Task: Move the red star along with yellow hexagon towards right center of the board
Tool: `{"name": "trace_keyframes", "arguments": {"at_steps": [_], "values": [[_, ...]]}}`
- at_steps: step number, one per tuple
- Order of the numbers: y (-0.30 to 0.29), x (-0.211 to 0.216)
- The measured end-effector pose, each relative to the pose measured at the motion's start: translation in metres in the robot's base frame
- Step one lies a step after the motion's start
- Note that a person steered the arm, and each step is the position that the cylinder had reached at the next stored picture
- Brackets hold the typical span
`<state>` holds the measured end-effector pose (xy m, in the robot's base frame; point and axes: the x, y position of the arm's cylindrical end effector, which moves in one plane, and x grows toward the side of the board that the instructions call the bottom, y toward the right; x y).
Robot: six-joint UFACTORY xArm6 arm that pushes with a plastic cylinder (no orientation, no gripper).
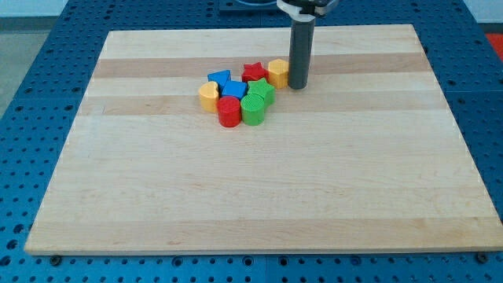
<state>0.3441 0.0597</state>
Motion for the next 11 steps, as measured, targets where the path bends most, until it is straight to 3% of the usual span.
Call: {"name": "trace_keyframes", "arguments": {"at_steps": [1, 2, 6, 7, 10, 11], "values": [[0.016, -0.068], [0.016, -0.086], [-0.119, -0.060], [-0.111, -0.034], [-0.082, -0.025], [-0.035, -0.025]]}}
